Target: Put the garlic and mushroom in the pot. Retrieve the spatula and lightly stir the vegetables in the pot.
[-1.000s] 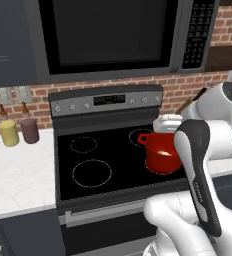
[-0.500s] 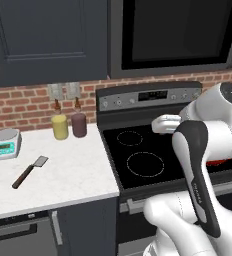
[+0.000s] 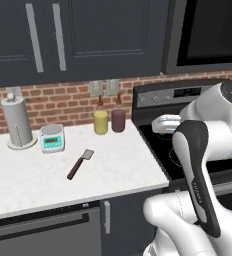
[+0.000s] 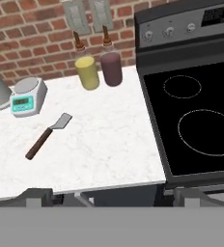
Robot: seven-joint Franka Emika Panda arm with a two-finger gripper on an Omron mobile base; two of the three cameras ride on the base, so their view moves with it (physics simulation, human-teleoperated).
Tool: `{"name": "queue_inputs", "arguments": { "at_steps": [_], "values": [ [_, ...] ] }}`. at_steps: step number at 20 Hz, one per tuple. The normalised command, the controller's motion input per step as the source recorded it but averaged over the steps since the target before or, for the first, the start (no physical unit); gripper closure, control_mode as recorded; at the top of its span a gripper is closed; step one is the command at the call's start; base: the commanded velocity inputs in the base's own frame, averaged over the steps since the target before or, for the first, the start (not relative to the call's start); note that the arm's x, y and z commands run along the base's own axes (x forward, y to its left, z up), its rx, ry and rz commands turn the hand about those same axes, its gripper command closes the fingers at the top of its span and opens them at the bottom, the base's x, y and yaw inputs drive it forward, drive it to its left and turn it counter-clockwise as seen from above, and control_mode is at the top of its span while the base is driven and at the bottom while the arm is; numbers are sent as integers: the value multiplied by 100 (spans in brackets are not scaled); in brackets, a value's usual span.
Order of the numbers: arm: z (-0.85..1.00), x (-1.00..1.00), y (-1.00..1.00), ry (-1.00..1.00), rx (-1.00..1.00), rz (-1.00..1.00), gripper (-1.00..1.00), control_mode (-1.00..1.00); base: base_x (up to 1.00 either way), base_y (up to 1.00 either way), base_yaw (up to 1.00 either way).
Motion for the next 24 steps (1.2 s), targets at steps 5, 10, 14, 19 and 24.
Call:
{"name": "queue_inputs", "arguments": {
  "at_steps": [5,10,14,19,24],
  "values": [
    [0,0,0,0,0,0,-100,100,2,86,0],
    [0,0,0,0,0,0,-100,100,5,83,0],
    [0,0,0,0,0,0,-100,100,23,96,0],
    [0,0,0,0,0,0,-100,100,25,68,-4],
    [0,0,0,0,0,0,-100,100,1,-31,-1]
  ]
}}
